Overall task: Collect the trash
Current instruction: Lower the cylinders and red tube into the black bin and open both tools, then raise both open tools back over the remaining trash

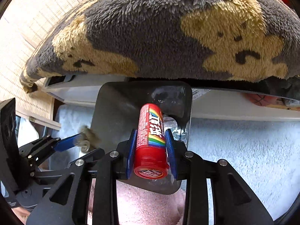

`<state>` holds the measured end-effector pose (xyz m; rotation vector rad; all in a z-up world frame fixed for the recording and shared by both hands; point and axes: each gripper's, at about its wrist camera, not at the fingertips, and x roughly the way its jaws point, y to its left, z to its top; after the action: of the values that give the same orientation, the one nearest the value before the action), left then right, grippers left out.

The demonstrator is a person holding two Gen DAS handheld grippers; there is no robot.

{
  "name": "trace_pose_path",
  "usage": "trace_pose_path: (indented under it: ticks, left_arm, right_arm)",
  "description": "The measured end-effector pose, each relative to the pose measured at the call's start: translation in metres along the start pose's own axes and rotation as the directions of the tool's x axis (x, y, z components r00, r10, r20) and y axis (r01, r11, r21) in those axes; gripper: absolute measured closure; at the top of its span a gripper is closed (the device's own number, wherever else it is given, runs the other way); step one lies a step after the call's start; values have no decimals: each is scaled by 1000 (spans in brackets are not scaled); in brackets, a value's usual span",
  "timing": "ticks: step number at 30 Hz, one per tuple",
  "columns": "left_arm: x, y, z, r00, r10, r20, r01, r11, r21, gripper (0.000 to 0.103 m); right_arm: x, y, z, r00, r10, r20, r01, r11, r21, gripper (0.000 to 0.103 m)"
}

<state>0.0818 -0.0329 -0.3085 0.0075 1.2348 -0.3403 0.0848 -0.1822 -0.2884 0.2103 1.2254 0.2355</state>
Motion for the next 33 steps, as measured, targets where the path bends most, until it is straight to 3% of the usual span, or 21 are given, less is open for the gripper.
trace_pose_path:
  ticks: [2, 3, 9, 14, 17, 33]
  left_arm:
    - [-2, 1, 0, 1000, 9, 7, -9, 1000, -3, 33]
    - [-5, 2, 0, 1000, 14, 15, -14, 1000, -5, 28]
    - [-18, 0, 1, 999, 35, 36, -35, 999, 2, 25]
    - [-37, -2, 2, 996, 39, 77, -39, 999, 8, 17]
    - [-54, -3, 4, 992, 44, 119, -45, 999, 7, 10]
    - [-108, 1, 55, 963, 63, 262, -68, 998, 11, 8]
  right_arm:
    - [-4, -2, 0, 1000, -3, 10, 3, 1000, 9, 53]
    - [-7, -3, 1, 1000, -5, 22, 4, 1000, 15, 51]
    - [-24, -6, 3, 998, -12, 59, 11, 1000, 24, 45]
    - [-46, -6, 7, 992, -35, 120, 32, 999, 24, 15]
    - [-59, -5, 10, 988, -53, 148, 51, 999, 14, 4]
    - [-114, -20, 62, 948, -93, 304, 87, 996, 33, 4]
